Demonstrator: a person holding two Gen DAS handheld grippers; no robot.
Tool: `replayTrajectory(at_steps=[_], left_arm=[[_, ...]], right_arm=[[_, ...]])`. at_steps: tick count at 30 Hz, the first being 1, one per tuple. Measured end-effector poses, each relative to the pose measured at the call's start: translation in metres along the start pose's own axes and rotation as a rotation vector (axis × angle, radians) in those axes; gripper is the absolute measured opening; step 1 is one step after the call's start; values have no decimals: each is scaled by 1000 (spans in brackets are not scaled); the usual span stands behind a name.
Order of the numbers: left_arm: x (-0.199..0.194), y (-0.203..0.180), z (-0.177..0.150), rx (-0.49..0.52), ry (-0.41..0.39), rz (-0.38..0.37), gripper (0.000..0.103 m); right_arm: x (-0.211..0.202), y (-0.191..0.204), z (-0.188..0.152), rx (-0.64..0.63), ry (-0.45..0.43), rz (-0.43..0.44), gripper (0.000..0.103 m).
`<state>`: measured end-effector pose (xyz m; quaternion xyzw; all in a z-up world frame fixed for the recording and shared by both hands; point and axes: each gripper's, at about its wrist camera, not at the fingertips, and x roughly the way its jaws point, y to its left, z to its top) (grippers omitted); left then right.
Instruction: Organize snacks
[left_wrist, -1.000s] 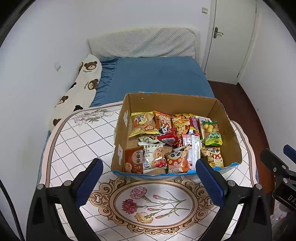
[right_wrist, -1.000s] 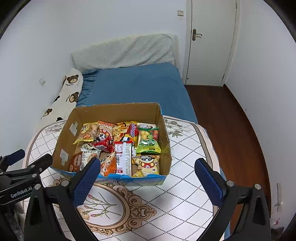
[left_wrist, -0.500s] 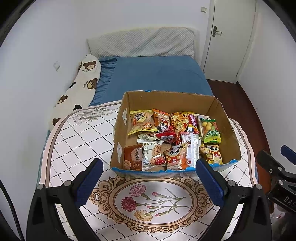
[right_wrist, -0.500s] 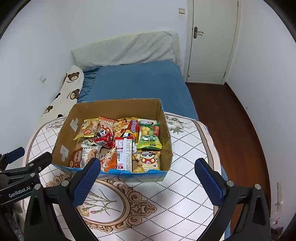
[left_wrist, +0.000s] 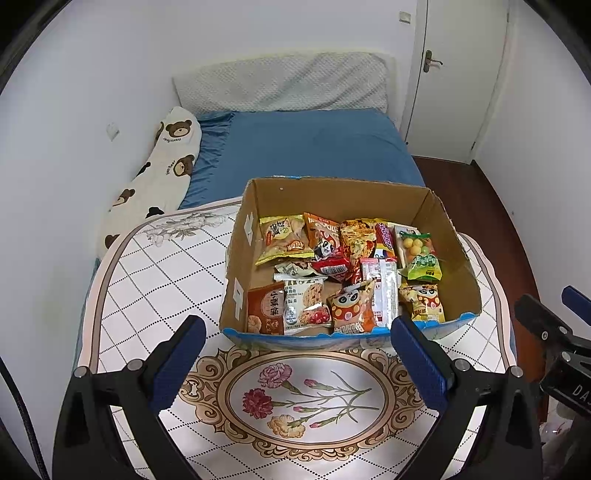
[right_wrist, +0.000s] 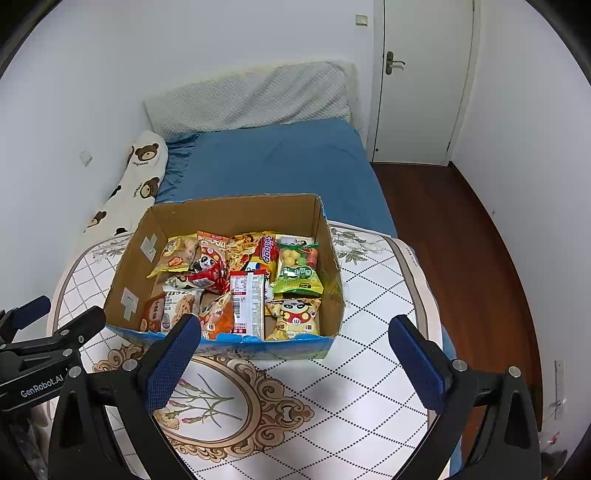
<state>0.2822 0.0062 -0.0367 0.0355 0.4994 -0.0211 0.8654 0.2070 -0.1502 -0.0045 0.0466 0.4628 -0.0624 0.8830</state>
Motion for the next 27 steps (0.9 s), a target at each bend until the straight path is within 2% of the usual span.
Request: replayTrajectory(at_steps=[27], left_arm=[[1, -1, -5, 9, 4, 4, 103]], right_arm=[[-3, 1, -3, 8, 1, 2, 103]])
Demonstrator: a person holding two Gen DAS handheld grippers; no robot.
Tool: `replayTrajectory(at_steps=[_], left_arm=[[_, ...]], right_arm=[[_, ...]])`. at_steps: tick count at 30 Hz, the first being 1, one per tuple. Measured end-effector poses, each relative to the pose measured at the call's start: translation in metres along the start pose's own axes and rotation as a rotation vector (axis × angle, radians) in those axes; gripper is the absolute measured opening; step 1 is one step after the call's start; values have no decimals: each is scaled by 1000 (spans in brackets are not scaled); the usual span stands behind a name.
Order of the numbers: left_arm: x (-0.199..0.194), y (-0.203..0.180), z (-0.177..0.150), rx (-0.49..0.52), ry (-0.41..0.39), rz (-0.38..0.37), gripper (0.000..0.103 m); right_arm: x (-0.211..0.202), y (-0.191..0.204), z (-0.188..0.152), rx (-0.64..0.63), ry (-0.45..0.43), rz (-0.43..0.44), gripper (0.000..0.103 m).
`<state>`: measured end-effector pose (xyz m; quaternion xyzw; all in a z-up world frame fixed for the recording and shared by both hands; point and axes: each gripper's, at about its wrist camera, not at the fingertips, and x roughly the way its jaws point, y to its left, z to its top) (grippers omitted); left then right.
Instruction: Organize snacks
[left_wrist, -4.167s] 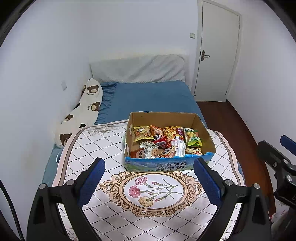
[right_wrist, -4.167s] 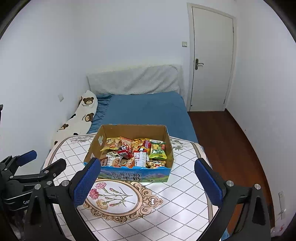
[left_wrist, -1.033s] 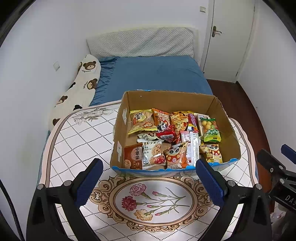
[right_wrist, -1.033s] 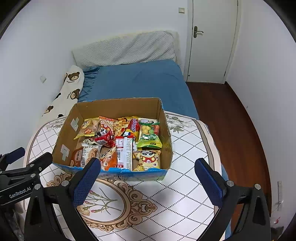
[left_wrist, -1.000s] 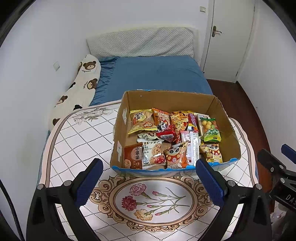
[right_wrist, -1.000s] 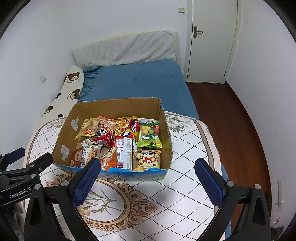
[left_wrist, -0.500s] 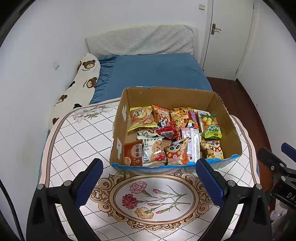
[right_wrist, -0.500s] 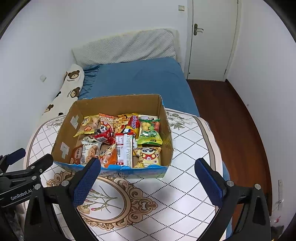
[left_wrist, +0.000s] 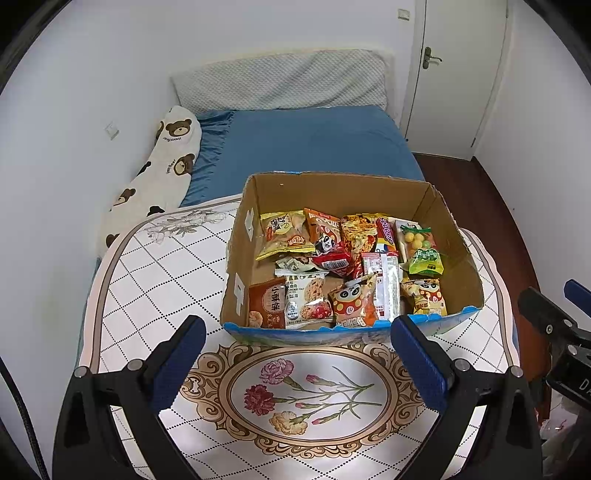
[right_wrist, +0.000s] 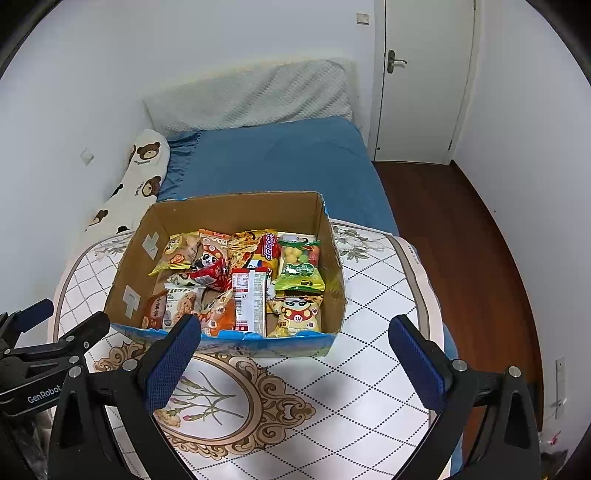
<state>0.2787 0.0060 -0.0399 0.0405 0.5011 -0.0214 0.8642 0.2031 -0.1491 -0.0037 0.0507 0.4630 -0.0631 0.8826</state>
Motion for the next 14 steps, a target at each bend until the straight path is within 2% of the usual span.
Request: replayTrajectory(at_steps=[14], left_arm=[[-8, -2, 4, 4, -17, -6, 103]], right_arm=[[-1, 1, -1, 1, -3, -6, 103]])
